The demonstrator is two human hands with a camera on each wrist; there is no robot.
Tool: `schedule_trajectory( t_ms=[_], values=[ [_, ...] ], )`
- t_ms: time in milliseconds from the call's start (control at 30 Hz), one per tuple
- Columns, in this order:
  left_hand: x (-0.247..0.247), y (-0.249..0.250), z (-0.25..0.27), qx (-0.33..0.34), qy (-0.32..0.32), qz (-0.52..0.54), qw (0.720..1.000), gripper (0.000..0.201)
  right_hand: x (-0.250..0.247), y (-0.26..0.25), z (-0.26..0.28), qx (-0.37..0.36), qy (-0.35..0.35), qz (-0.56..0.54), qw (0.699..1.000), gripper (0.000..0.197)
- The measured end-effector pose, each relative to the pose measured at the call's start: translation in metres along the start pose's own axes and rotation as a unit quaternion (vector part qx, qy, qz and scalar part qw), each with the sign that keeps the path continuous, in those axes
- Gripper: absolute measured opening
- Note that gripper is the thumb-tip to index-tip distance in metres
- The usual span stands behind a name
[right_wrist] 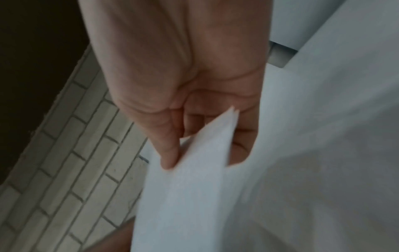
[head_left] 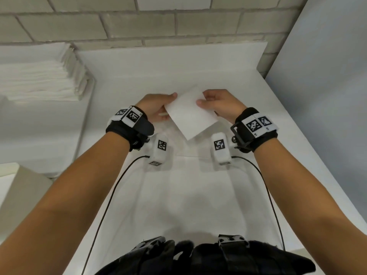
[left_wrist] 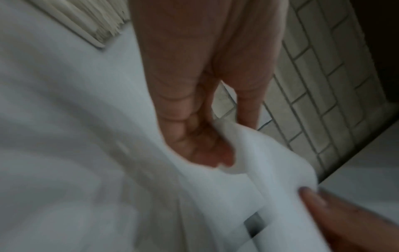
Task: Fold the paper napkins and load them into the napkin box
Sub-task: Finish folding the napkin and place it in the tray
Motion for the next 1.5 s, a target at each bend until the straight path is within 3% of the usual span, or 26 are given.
schedule_trajectory(
  t_ms=[33, 100, 167, 267, 333, 433, 500, 667, 767, 833, 933, 1033, 1167, 1267, 1333, 1400, 1500],
  values=[
    [-0.001, 0.004, 0.002, 0.034, 0.017, 0.019, 0.999, 0.012, 0.001, 0.000, -0.001, 0.005, -0.004, 0.017, 1.000, 0.014],
    [-0.009, 0.009, 0.004, 0.097, 0.068, 0.046, 0.992, 0.020, -0.001, 0.007, -0.008, 0.035, 0.005, 0.080, 0.996, 0.023],
    [-0.023, 0.009, 0.004, 0.128, 0.121, 0.035, 0.984, 0.028, -0.009, 0.020, -0.016, 0.089, 0.037, 0.231, 0.968, 0.041],
    [-0.040, 0.004, 0.004, 0.115, 0.162, -0.073, 0.977, 0.028, -0.015, 0.043, -0.019, 0.188, 0.057, 0.415, 0.888, 0.075],
    [-0.045, -0.004, 0.008, 0.089, 0.137, -0.128, 0.978, 0.025, -0.013, 0.045, -0.018, 0.201, 0.053, 0.428, 0.879, 0.079],
    [-0.048, -0.017, 0.014, 0.046, 0.097, -0.125, 0.986, 0.010, -0.015, 0.043, -0.023, 0.202, 0.047, 0.383, 0.900, 0.074],
    [-0.050, -0.023, 0.018, 0.033, 0.092, -0.103, 0.990, 0.013, -0.018, 0.043, -0.025, 0.197, 0.042, 0.355, 0.913, 0.071],
    [-0.054, -0.025, 0.021, 0.035, 0.094, -0.082, 0.992, 0.025, -0.026, 0.037, -0.024, 0.133, 0.057, 0.272, 0.951, 0.037],
    [-0.044, -0.020, 0.024, 0.022, 0.098, -0.068, 0.993, 0.012, -0.030, 0.023, -0.023, 0.091, 0.087, 0.185, 0.975, 0.021],
    [-0.034, -0.021, 0.025, -0.007, 0.088, -0.087, 0.992, 0.015, -0.027, 0.021, -0.023, 0.103, 0.068, 0.197, 0.973, 0.022],
    [-0.025, -0.025, 0.025, -0.031, 0.064, -0.122, 0.990, 0.022, -0.016, 0.029, -0.021, 0.151, -0.009, 0.293, 0.944, 0.024],
    [-0.021, -0.024, 0.029, -0.016, 0.055, -0.116, 0.992, 0.034, -0.014, 0.028, -0.017, 0.121, -0.001, 0.261, 0.958, 0.017],
    [-0.021, -0.016, 0.033, 0.003, 0.060, -0.097, 0.993, 0.068, -0.014, -0.005, -0.010, 0.002, 0.011, 0.017, 1.000, 0.019],
    [-0.018, -0.004, 0.037, 0.028, 0.062, -0.069, 0.995, 0.086, -0.005, -0.038, -0.005, -0.057, -0.005, -0.157, 0.986, 0.021],
    [-0.018, 0.005, 0.039, 0.038, 0.056, -0.036, 0.997, 0.096, 0.001, -0.053, -0.006, -0.078, 0.002, -0.213, 0.974, 0.021],
    [-0.017, 0.013, 0.043, 0.070, 0.020, -0.001, 0.997, 0.092, 0.011, -0.057, -0.009, -0.079, 0.021, -0.194, 0.978, 0.022],
    [-0.012, 0.020, 0.049, 0.132, 0.014, 0.053, 0.990, 0.062, 0.028, -0.055, -0.015, -0.067, 0.039, -0.092, 0.993, 0.019]
  ],
)
Point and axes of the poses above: each hand's wrist, its own z-axis away from the middle knuckle, its own x-axis out of the palm, y = z × x, the point moved 2 cm from there along -z, towards the middle knuckle, and after that the axes turned 7 degrees about -z, right-handed, at the moved point
